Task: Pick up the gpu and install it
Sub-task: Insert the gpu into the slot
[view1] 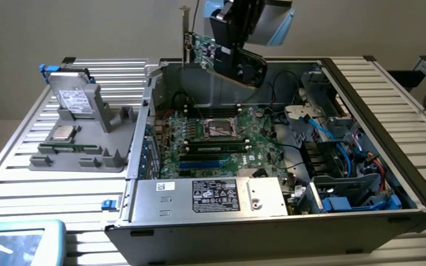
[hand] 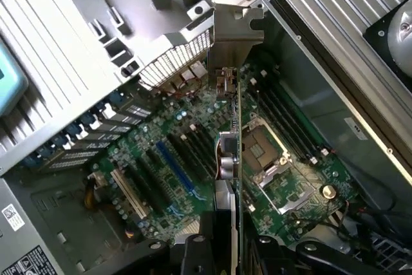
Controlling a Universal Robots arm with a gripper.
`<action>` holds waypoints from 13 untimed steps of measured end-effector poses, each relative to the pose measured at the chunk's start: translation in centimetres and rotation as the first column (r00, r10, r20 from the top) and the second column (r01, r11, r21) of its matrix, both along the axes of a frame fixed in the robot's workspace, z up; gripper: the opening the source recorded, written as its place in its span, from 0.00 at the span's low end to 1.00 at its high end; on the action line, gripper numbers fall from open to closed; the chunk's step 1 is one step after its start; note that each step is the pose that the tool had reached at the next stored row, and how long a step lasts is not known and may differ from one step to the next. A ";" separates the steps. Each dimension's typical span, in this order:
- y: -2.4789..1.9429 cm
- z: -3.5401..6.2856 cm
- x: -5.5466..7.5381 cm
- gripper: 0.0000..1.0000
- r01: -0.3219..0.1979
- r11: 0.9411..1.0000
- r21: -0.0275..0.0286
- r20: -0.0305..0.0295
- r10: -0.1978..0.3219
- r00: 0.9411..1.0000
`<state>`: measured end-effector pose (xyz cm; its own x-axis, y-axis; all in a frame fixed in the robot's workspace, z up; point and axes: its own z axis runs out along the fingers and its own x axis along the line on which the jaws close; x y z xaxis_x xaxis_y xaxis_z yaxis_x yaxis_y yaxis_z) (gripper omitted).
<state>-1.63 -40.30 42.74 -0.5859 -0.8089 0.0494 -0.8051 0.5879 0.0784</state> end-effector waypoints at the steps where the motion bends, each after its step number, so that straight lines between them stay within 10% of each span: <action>1: 0.00 -0.01 0.0 0.27 -0.018 1.000 0.000 0.000 0.018 1.000; 13: 0.00 -0.30 0.0 0.27 -0.234 0.972 0.000 0.001 0.234 0.972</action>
<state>-1.63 -40.30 42.43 -0.3800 -0.9237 0.0489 -0.9206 0.3828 0.0776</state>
